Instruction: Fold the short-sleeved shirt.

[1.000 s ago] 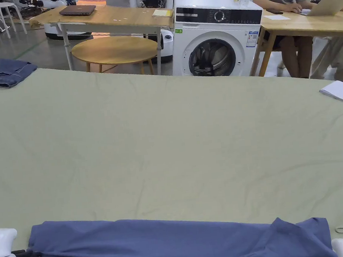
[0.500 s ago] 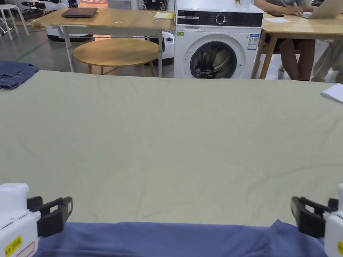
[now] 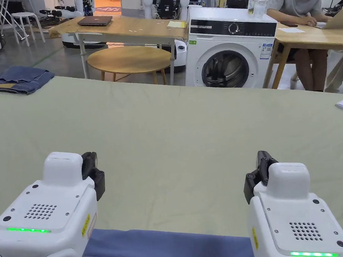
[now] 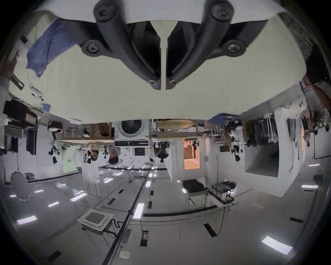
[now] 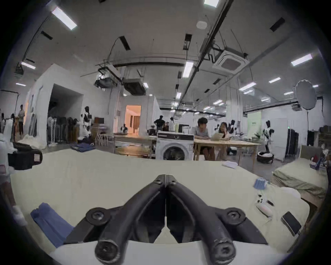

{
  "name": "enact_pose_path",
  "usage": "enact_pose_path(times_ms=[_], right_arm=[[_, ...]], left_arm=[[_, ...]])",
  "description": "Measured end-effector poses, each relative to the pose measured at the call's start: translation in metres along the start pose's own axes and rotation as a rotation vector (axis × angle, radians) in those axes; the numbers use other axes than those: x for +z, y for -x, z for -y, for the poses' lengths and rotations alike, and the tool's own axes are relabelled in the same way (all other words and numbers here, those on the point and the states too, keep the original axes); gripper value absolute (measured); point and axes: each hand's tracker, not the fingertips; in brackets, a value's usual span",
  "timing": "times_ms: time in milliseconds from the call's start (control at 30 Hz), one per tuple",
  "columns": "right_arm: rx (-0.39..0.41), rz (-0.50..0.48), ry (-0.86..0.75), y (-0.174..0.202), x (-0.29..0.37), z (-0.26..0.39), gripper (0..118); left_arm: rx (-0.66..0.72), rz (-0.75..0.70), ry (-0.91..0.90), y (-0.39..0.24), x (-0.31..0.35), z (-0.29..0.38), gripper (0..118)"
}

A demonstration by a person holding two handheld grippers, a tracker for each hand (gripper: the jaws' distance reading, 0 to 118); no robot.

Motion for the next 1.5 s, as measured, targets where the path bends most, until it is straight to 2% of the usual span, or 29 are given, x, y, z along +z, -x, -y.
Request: enact_pose_path(times_ms=[67, 267, 400, 500, 567, 600, 633, 667, 700, 767, 800, 900, 1033, 1100, 1267, 1300, 1333, 1367, 1400, 1433, 1467, 1500], right_arm=[[-0.046, -0.031, 0.019, 0.001, -0.004, -0.003, 0], [-0.086, -0.035, 0.051, 0.0, -0.01, -0.001, 0], [-0.059, -0.051, 0.075, 0.001, -0.014, 0.004, 0], [-0.043, -0.069, 0.103, 0.001, -0.016, 0.01, 0], [-0.034, -0.076, 0.121, 0.0, -0.017, 0.015, 0], [-0.027, -0.075, 0.133, 0.0, -0.018, 0.017, 0], [-0.024, -0.077, 0.144, -0.001, -0.018, 0.019, 0], [-0.022, -0.08, 0.154, -0.002, -0.019, 0.02, 0], [-0.02, -0.081, 0.17, -0.003, -0.02, 0.022, 0], [-0.022, -0.087, 0.197, -0.006, -0.022, 0.026, 0], [-0.024, -0.087, 0.206, -0.007, -0.023, 0.028, 0], [-0.021, -0.083, 0.229, -0.01, -0.025, 0.032, 0], [-0.014, -0.085, 0.254, -0.013, -0.027, 0.036, 0], [-0.008, -0.088, 0.259, -0.013, -0.027, 0.037, 0], [-0.01, -0.093, 0.282, -0.014, -0.03, 0.041, 0], [-0.011, -0.094, 0.286, -0.014, -0.03, 0.042, 0], [-0.011, -0.094, 0.288, -0.013, -0.03, 0.042, 0], [-0.011, -0.094, 0.292, -0.013, -0.03, 0.043, 0], [-0.012, -0.093, 0.295, -0.013, -0.031, 0.044, 0], [-0.015, -0.094, 0.299, -0.014, -0.031, 0.044, 0], [-0.018, -0.096, 0.303, -0.013, -0.031, 0.044, 0], [-0.019, -0.098, 0.306, -0.013, -0.031, 0.045, 0]], left_arm=[[0.015, -0.002, 0.007, 0.004, 0.0, -0.003, 0], [0.091, 0.015, 0.129, 0.051, 0.003, 0.001, 0], [0.246, 0.094, 0.295, 0.108, -0.002, 0.012, 0], [0.287, 0.146, 0.425, 0.151, -0.01, 0.026, 0], [0.367, 0.234, 0.532, 0.177, -0.018, 0.038, 1], [0.408, 0.264, 0.569, 0.181, -0.017, 0.042, 8], [0.45, 0.291, 0.626, 0.192, -0.022, 0.05, 21], [0.478, 0.301, 0.652, 0.199, -0.024, 0.057, 40], [0.511, 0.325, 0.7, 0.206, -0.029, 0.065, 40], [0.561, 0.394, 0.788, 0.209, -0.033, 0.079, 58], [0.581, 0.427, 0.804, 0.212, -0.037, 0.087, 55], [0.637, 0.425, 0.896, 0.216, -0.046, 0.108, 72], [0.782, 0.539, 0.954, 0.22, -0.058, 0.138, 72], [0.898, 0.592, 0.913, 0.222, -0.06, 0.148, 72], [1.068, 0.765, 0.914, 0.203, -0.069, 0.169, 72], [1.052, 0.774, 0.912, 0.199, -0.07, 0.17, 66], [1.032, 0.769, 0.914, 0.192, -0.07, 0.168, 55], [0.969, 0.747, 0.934, 0.187, -0.072, 0.167, 37], [0.916, 0.7, 0.96, 0.187, -0.073, 0.165, 13], [0.868, 0.637, 0.983, 0.183, -0.074, 0.165, 6], [0.853, 0.597, 0.989, 0.184, -0.073, 0.167, 6], [0.913, 0.628, 0.962, 0.184, -0.071, 0.167, 5]])
